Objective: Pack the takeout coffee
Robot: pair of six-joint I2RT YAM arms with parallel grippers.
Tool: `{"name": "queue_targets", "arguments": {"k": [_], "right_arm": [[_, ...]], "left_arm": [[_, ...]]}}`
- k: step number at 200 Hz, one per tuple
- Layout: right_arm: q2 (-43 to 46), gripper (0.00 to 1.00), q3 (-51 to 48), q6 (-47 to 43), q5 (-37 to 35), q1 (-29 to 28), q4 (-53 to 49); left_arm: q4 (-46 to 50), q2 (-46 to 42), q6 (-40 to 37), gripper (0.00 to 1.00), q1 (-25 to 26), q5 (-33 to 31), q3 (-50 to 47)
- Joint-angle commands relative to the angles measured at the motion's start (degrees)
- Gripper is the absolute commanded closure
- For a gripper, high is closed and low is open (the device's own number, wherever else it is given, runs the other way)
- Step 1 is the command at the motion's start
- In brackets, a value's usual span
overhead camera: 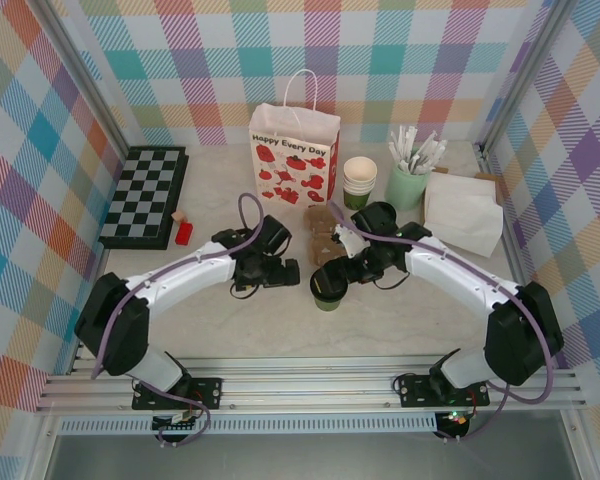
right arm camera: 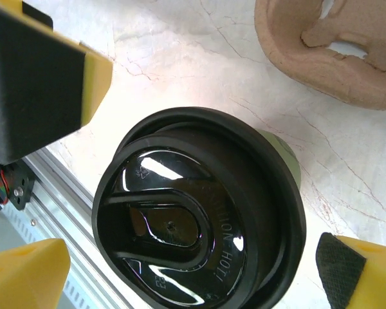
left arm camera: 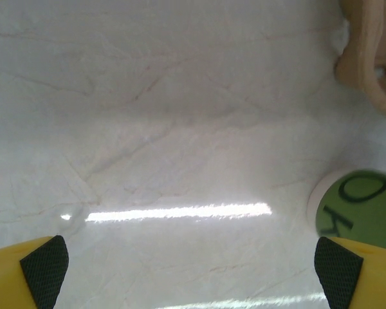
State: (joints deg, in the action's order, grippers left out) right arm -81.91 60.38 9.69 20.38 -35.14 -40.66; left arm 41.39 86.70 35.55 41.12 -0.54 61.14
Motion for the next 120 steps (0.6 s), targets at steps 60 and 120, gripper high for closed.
{"name": "queue_targets", "arguments": {"k": [60,120], "right_arm": [[-6.23,0.0,7.43,-10.64,0.85,-2.34,-6.56],[-8.17,0.0,7.9,-11.01,-1.84,-3.87,-7.06]], "left_arm": [[-7.39,-2.59,-3.2,0.0,0.84,10.0,-8.14],[-9.57,-0.04,-1.73,0.0,1.5,11.39,-7.18]]}}
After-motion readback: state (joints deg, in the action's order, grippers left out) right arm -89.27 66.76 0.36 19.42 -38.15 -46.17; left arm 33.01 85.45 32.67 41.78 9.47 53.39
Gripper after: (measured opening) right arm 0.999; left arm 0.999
